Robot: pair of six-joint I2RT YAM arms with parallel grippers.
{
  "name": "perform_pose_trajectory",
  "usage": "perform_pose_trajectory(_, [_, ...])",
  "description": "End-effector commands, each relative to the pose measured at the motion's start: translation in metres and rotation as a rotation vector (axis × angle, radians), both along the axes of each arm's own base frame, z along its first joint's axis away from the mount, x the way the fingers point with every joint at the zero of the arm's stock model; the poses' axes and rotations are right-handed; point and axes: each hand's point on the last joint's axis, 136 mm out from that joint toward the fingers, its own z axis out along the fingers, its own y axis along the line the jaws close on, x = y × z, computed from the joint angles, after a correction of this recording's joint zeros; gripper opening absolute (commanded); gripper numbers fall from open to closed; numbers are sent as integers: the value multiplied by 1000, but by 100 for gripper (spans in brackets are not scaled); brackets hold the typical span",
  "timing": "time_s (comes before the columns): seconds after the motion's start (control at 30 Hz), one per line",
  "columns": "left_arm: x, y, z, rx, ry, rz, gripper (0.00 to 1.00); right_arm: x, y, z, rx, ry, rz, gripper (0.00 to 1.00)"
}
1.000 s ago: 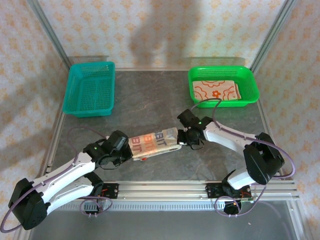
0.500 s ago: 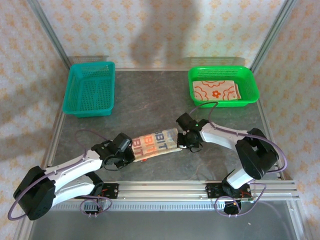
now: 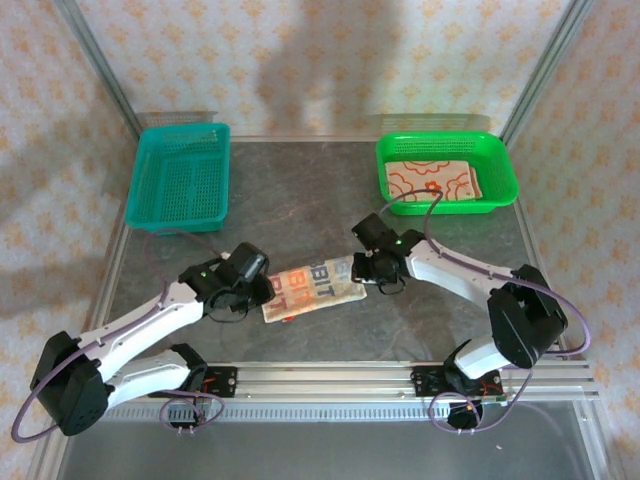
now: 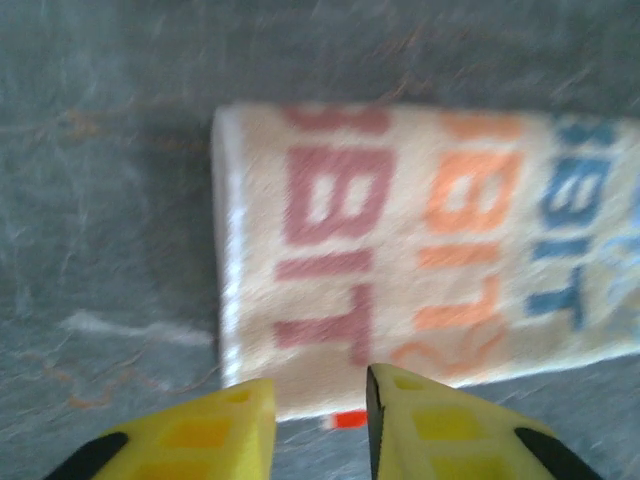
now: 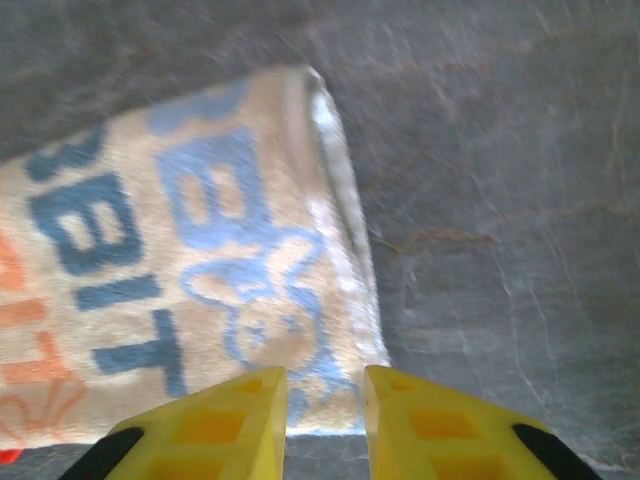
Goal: Fold and stack the towels
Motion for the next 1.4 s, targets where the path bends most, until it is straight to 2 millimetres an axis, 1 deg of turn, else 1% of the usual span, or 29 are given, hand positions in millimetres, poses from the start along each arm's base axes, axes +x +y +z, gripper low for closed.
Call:
perform_pose_trajectory(0.0, [13,6,-3,98,-8,-48,24,14,9,7,-7,-38,8,24])
perform_pose_trajectory(0.1, [26,1,-17,102,6,-41,16,28,19,-1,-13,-44,16,23])
perform_pose_trajectory(0.2, [34,2,-34,118,29,-35,13,40,26,-15,-38,-40,20,22])
perform_pose_trajectory(0.3, [33,10,-54,162,77,-30,10,47,26,-34,-78,-26,15,21])
perform_pose_trajectory(0.4, [29,18,-71,189,110,-26,10,46,29,-50,-83,4,15,21])
perform_pose_trajectory(0.47, [28,21,-78,190,121,-22,10,45,29,-56,-88,15,16,23])
perform_pose_trajectory(0.53, [29,23,-80,187,117,-22,10,44,27,-54,-88,11,13,26])
perform_pose_trajectory(0.63, [32,26,-76,187,109,-24,10,41,25,-38,-64,-13,12,34])
perform_pose_trajectory(0.73, [35,24,-62,172,82,-29,13,36,21,-24,-43,-41,12,44])
perform_pose_trajectory(0.77, [34,25,-58,167,74,-27,15,34,18,-21,-44,-51,10,48])
perform_pose_trajectory(0.8, [33,26,-54,159,60,-23,19,32,14,-20,-47,-59,9,48])
perform_pose_trajectory(0.87, [30,28,-49,148,44,-12,33,28,8,-22,-56,-71,6,50])
perform_pose_trajectory(0.93, [24,29,-50,133,42,-6,37,26,8,-27,-49,-69,9,51])
perform_pose_trajectory(1.1, [7,32,-68,112,84,-4,36,25,18,-40,1,-43,-1,51])
perform_pose_trajectory(1.3, [1,28,-83,80,110,3,28,25,25,-43,11,-35,3,51])
perform_pose_trajectory(1.37, [1,27,-86,72,114,5,27,24,25,-47,1,-26,6,51])
